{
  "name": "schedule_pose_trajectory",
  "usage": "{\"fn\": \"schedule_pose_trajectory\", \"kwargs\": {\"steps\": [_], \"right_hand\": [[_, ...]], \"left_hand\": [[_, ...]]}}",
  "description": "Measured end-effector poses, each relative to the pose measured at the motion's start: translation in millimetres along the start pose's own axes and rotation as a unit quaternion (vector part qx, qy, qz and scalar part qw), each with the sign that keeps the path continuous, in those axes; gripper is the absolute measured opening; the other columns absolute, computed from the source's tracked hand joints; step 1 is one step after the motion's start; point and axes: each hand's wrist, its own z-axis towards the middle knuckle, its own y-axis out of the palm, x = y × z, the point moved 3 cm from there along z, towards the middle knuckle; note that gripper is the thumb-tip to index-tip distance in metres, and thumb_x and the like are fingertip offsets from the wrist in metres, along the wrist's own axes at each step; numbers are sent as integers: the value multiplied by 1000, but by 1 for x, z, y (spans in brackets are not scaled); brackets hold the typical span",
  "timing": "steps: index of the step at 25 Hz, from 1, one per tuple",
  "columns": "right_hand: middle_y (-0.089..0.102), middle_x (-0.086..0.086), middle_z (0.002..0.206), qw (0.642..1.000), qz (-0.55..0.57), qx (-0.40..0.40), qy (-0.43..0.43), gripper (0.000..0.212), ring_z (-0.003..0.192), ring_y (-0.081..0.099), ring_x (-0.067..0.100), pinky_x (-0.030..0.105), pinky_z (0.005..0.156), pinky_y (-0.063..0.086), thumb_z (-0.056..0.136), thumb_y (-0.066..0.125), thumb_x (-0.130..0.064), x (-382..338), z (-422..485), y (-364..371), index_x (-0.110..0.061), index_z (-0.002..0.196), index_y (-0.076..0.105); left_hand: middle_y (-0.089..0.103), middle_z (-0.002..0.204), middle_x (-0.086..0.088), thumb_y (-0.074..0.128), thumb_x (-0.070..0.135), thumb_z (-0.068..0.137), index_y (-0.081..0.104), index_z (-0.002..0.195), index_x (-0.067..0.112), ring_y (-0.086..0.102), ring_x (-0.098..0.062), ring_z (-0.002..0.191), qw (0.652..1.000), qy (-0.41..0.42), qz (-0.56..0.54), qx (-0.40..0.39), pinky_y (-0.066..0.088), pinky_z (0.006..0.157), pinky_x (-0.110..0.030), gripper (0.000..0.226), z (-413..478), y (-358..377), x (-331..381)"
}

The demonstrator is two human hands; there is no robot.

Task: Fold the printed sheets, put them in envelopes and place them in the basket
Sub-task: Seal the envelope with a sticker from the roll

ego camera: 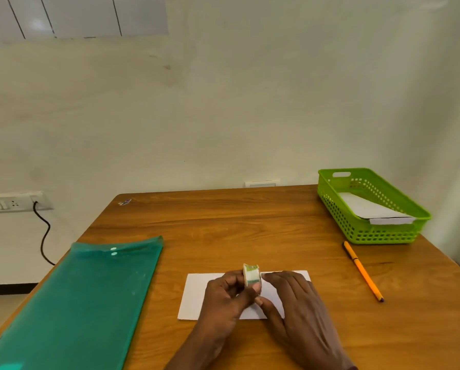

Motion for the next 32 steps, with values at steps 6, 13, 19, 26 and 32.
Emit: {"fn": "schedule_pose_trajectory", "kwargs": {"steps": [6,13,19,26,32], "right_hand": [[61,-14,113,999,34,-3,39,35,102,53,-3,14,82,42,97,33,-55,1,-2,-2,-33,120,50],[55,-24,103,992,80,23,92,31,91,54,-4,15,73,45,97,33,-51,11,-1,1,-37,118,51],[63,-23,101,977,177,53,110,28,93,61,-1,11,70,48,92,41,-54,21,-1,0,-48,115,55],[60,-21,109,980,191,15,57,35,105,58,3,19,78,49,93,46,-42,24,-2,6,-35,125,60],[57,-17,109,988,146,17,39,29,103,54,0,17,80,46,94,46,-36,23,-2,7,-30,116,63]], "left_hand": [[72,111,15,77,15,81,78,99,23,66,-7,106,999,43,-5,-32,51,100,-35,19,-2,-2,-1],[62,119,28,80,15,79,79,96,28,58,8,106,990,92,96,-35,48,83,-7,21,-5,1,-1],[64,113,23,82,22,77,80,98,27,61,3,103,982,111,143,-47,54,84,-16,22,-5,3,-1],[64,108,23,80,16,77,78,98,23,61,-4,104,975,123,178,-45,56,84,-20,22,-6,5,-4],[60,110,21,75,28,84,74,99,25,53,8,102,982,112,143,-51,46,74,-4,15,-8,8,2]]}}
